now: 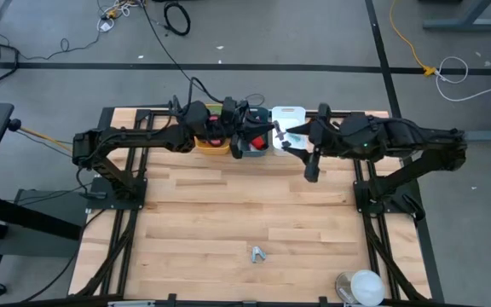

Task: Pick and place Stapler, Stapler remover, tape
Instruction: Put the purple staple remover into the white bin

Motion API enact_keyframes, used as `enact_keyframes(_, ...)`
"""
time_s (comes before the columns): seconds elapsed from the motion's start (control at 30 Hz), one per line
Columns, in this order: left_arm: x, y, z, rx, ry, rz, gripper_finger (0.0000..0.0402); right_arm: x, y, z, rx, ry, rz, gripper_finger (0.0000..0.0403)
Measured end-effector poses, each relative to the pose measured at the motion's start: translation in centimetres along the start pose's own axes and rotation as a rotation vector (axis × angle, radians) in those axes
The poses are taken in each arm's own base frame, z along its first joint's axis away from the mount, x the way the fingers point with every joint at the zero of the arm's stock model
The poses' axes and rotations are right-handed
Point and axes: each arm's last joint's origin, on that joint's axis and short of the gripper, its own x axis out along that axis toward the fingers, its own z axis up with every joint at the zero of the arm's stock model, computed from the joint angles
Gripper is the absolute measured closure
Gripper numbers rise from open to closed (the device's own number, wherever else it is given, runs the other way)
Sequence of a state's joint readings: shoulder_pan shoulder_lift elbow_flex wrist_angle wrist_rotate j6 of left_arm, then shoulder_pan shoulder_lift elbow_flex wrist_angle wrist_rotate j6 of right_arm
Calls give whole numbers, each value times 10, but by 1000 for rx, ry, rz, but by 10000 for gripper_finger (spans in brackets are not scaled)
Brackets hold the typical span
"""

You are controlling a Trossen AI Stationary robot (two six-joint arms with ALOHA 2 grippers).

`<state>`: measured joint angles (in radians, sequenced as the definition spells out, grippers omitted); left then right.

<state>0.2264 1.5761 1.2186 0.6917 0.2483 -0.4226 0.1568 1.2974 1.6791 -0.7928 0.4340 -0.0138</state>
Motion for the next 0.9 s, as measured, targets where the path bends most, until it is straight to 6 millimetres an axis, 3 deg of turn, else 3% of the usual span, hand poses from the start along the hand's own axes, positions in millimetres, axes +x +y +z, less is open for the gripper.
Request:
enact_keyframes(0.33, 0, 0, 0, 0, 0, -1, 398, 3, -7, 3, 20, -27, -41, 180)
enact_keyframes(0.9, 0, 1, 0, -3, 0, 1, 395, 7, -16, 1, 40, -4, -11, 282)
